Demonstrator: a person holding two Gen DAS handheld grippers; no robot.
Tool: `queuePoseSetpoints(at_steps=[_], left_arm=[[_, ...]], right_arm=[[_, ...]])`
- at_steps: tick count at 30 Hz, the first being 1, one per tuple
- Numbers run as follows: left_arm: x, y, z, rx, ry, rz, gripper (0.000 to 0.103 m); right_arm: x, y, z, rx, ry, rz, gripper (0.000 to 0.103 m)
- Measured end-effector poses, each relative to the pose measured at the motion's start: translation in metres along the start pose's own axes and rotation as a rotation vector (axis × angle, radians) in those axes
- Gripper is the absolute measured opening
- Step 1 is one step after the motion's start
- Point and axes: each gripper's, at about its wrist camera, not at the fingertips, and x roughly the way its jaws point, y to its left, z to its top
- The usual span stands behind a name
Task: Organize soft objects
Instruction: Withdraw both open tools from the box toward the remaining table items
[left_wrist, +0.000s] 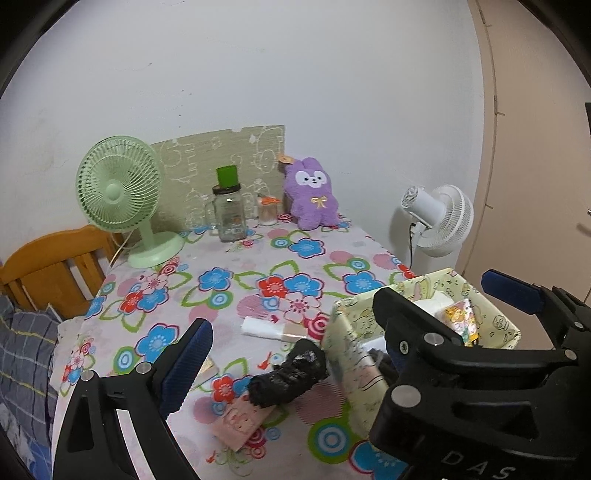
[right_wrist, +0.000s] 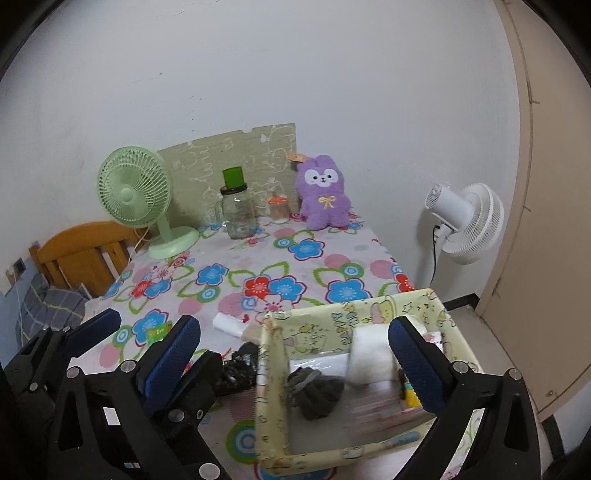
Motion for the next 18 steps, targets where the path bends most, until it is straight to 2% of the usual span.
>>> queuePoseSetpoints(at_steps=[18], left_arm=[[-0.010,0.047,-0.015,-0.036,-0.005,0.043,0.096]], right_arm=[[0.002,0.048,-0.009,-0.033,-0.015,0.060,0.103]])
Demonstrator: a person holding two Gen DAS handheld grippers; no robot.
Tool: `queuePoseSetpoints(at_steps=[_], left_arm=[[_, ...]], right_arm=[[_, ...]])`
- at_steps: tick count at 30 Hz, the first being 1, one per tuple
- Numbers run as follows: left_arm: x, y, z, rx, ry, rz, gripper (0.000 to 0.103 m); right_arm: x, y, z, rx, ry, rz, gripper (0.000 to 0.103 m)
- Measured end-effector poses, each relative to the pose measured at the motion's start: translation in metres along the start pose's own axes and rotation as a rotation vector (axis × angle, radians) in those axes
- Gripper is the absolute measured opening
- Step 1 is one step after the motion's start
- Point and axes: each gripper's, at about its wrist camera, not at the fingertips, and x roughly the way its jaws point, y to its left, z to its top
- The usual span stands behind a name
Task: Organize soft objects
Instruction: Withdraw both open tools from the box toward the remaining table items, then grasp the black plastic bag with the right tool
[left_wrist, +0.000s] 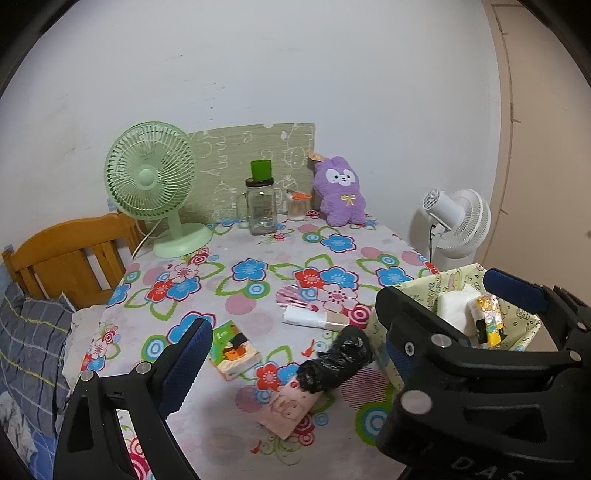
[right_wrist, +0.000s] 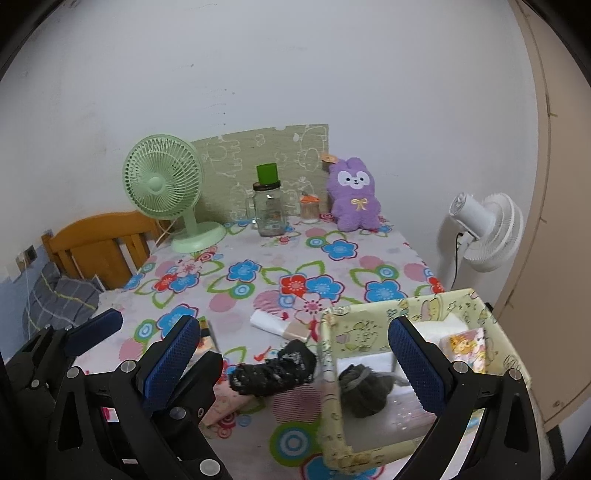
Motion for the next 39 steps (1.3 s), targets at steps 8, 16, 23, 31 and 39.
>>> queuePoseSetpoints(at_steps=[8,16,23,31,39], left_arm=[[0.004,0.019,-0.006,-0.016,0.015,0.015,0.096],[0.008,0.036,-0.015,-0.034,0.037,0.038,0.096],[0.020,0.049,-0.028,-0.047,0.072,0.059,0.096],[0.034,0.055,-0.044,-0.033,0.113,0.045,0.096],[0.050,0.058,-0.058,-0.027,0.162,0.028,0.096]], right_arm=[[0.001,0.024,-0.002,-0.066,-0.014,0.010,0.102],[0.011,0.043,-0.008,-0.080,0.020,0.036,0.092],[0.029,0.053,-0.020,-0.059,0.080,0.036,0.085],[0.050,0.063,-0.037,-0.031,0.142,0.009,0.077],[0.072,0.064,-0.052,-0.008,0.205,-0.012,0.070]])
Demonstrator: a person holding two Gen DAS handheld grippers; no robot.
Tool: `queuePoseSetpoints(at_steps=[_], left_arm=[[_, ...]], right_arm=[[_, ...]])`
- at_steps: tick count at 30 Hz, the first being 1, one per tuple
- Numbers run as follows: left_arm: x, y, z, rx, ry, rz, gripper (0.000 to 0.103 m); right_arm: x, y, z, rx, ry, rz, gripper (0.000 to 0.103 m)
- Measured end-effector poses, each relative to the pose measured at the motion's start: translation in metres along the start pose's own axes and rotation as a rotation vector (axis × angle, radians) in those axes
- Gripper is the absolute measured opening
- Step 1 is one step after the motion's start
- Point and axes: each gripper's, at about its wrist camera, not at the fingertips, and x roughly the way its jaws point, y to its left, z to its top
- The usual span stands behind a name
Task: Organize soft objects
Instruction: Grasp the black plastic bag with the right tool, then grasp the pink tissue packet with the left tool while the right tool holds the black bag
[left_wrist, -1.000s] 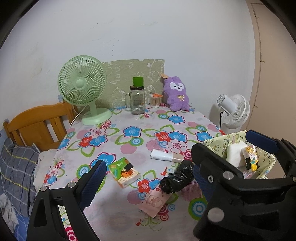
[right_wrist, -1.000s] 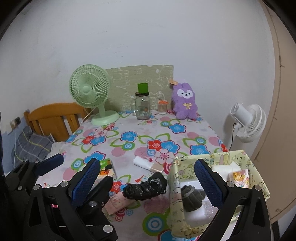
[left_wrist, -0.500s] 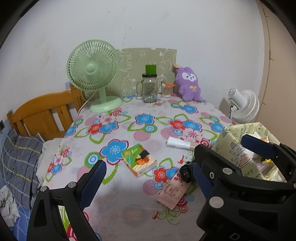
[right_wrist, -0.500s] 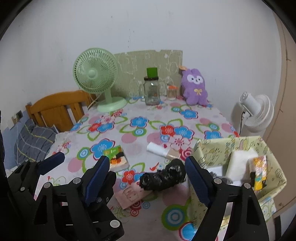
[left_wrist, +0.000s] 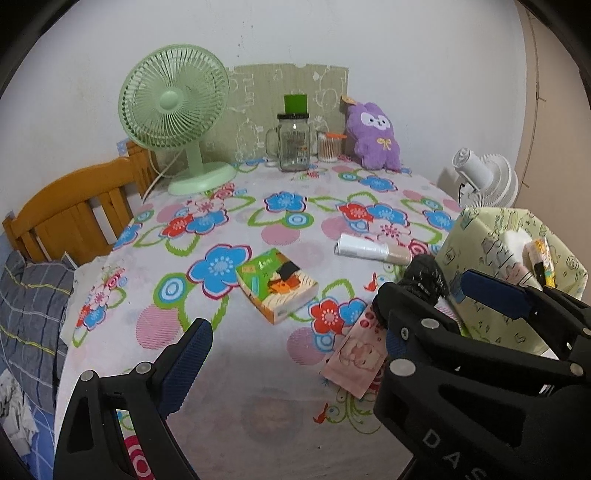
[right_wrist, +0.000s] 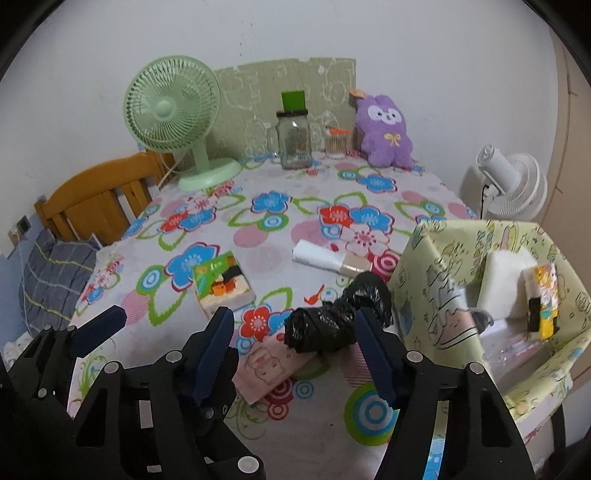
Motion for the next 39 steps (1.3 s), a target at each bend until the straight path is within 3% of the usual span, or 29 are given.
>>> queuePoseSetpoints(at_steps=[5,8,16,28,39], left_arm=[[0.014,0.001,-0.006,-0.005,0.033,-0.016,0.096],[0.022,-0.001,-0.008,-0.001,0.047,-0.019,0.096],[0.038,-0.001,-0.009,-0.007,0.077,-0.032,0.096],[0.050,-0.005,-0.008,0.003,0.102,-0.065,0.096],[0.047,-0.018,-0.014,0.085,0.100,-0.061,0.096]], right_arm=[[0.016,0.000,-0.005,0.007,0.035,-0.014,0.065],[0.026,-0.003,-0.006,0.016,0.057,-0.028,0.057],[0.046,-0.008,-0.008,0.030,0.087,-0.042,0.055],[0.059,-0.013,-0.008,0.015,0.111,-0.033,0.025],[0.045,-0.018,-0.019,-0.008,0.099,-0.022,0.021]])
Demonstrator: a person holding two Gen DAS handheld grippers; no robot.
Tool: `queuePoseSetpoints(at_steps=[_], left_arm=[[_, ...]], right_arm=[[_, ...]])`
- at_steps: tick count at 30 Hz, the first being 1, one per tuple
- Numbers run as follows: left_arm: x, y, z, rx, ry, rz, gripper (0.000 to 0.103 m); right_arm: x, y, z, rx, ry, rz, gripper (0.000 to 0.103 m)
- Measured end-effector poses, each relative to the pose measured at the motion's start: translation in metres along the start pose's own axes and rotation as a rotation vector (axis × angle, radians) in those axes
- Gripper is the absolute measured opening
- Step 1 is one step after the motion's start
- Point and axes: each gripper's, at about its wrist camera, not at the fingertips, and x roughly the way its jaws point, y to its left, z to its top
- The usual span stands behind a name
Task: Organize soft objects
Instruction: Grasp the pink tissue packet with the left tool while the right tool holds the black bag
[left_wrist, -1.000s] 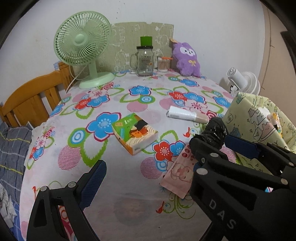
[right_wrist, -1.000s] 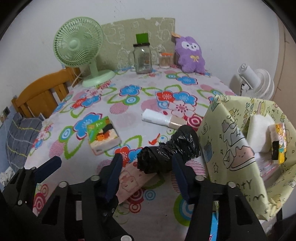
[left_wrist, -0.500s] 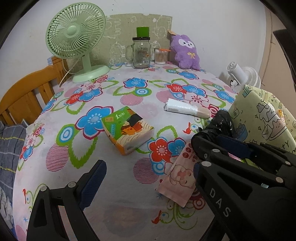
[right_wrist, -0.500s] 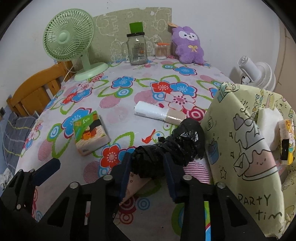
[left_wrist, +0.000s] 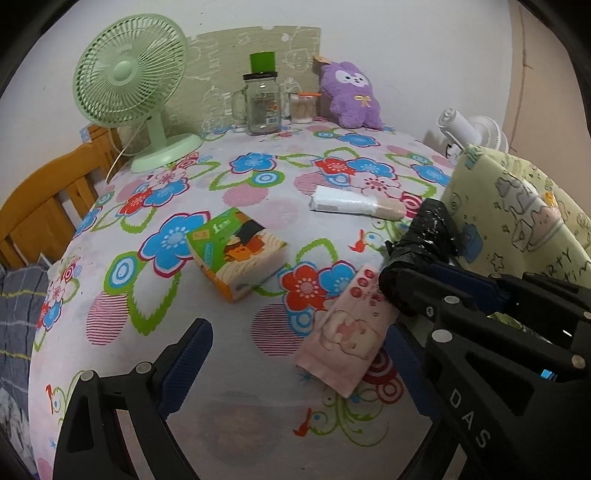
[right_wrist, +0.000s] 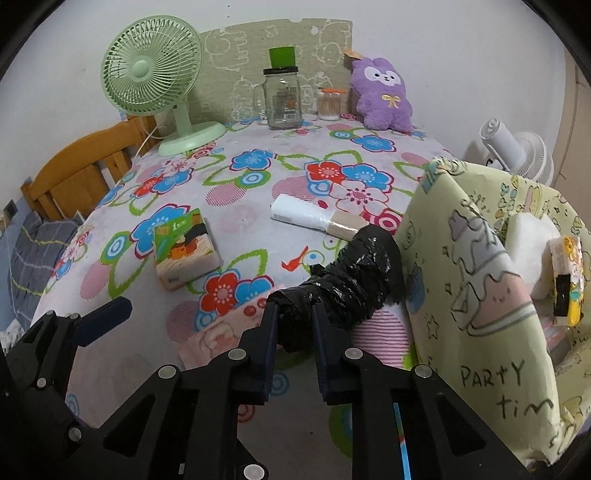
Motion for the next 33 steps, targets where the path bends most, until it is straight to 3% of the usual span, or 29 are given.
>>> queuePoseSetpoints(at_steps=[6,10,19,22,24,27,33], left_arm=[[0.004,-0.014,0.001,0.042,0.008,-0.012,0.096],[0.011,-0.023,0.001,0.073,0.020,0.021,0.094],[0.019,-0.032,0.003,0.093,0.026,-0.005,0.082],[0.020,-0.033,0.003,0.099,0.022,-0.037,0.073],[0.019,-0.032,0.003,0.097,0.029,-0.076,0.059],[0.016,-0.031,0.002,0.093,0.028,-0.091,0.045],[0.011,-0.029,-0.002,0.065,0.030,-0.081,0.041]], right_arm=[[-0.006,-0.013,-0.007,0.027,0.005,0.004,0.021],[-0.006,-0.020,-0.012,0.047,0.014,0.011,0.021],[-0.006,-0.031,-0.017,0.095,0.024,0.015,0.021],[-0.007,-0.035,-0.018,0.115,0.027,0.011,0.021],[-0.007,-0.036,-0.018,0.124,0.028,0.011,0.021],[-0.007,-0.035,-0.019,0.127,0.033,0.007,0.021],[-0.007,-0.030,-0.020,0.114,0.039,0.010,0.021]])
